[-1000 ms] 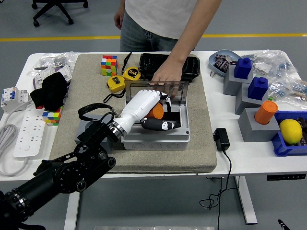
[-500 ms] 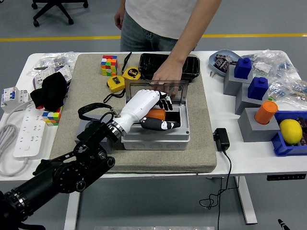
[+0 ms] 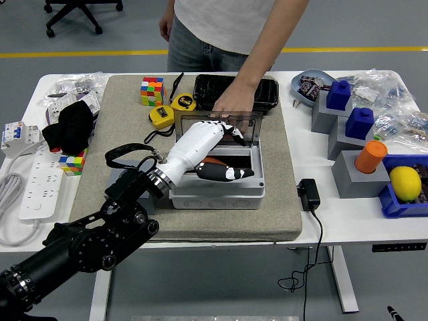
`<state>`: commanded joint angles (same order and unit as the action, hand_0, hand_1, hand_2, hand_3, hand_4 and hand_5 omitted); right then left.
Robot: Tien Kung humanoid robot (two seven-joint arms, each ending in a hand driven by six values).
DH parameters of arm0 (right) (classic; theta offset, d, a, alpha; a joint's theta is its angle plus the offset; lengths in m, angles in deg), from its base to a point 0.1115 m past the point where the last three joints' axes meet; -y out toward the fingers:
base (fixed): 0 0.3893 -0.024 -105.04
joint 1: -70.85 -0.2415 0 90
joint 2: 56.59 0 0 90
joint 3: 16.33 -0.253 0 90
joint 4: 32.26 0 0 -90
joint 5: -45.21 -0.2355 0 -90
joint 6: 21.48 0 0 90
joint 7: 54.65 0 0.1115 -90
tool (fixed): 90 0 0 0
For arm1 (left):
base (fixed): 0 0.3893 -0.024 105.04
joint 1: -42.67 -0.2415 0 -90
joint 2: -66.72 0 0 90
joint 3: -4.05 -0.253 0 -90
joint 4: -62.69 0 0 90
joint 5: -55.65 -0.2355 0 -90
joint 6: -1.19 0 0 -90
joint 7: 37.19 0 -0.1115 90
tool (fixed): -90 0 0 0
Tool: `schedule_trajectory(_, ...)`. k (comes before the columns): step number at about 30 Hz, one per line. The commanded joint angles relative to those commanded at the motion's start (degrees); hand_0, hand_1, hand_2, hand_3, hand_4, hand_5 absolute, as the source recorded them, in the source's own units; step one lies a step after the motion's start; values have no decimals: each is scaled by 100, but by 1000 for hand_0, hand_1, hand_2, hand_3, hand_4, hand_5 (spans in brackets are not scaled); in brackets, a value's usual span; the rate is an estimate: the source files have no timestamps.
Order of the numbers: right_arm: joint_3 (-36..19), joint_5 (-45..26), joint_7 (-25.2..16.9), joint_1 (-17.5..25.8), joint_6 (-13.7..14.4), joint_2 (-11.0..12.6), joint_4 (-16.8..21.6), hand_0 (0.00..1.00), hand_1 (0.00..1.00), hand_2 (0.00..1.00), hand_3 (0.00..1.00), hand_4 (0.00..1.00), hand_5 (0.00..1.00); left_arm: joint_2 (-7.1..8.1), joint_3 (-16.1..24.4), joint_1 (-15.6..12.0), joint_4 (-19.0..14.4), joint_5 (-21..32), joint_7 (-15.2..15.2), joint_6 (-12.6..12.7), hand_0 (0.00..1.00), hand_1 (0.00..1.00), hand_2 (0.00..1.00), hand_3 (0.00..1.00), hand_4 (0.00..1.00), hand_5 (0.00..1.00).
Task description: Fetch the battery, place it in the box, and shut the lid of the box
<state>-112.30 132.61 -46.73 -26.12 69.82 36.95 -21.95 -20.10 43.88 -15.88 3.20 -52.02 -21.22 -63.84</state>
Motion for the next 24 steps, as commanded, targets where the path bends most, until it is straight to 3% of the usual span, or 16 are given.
schedule_trajectory(2,-2,3,1,4,0,-1,0,952,839,794,805,998,998,39,-11,-16,-163,37,71,92,598,559,492,527,998,581)
schedule_trajectory(3,-2,2,1,5,0,-1,0,945,837,793,805,998,998,52,-15,-19,-222,52,102,133,566,452,380,463,998,597)
schedule_trajectory(14,22,-23,-3,-5,-2,6,0,940,836,792,805,998,998,108,88,69,-1024,446,695,805,531,414,361,431,998,608)
schedule_trajectory(18,14,-19,4,-11,0,5,0,936,836,792,805,998,998,73,230,197,-1022,361,656,880,534,442,393,444,998,623)
schedule_trajectory(20,12,-18,4,-14,2,4,0,936,836,792,805,998,998,65,331,317,-892,206,510,787,534,442,393,444,998,623)
schedule_trajectory(21,14,-20,3,-19,5,5,0,940,836,791,805,998,998,67,405,395,-785,76,355,668,631,790,804,782,998,672)
schedule_trajectory(24,10,-24,-8,-32,19,9,0,940,836,791,805,998,998,80,585,529,-582,-183,-104,268,631,790,804,782,998,672)
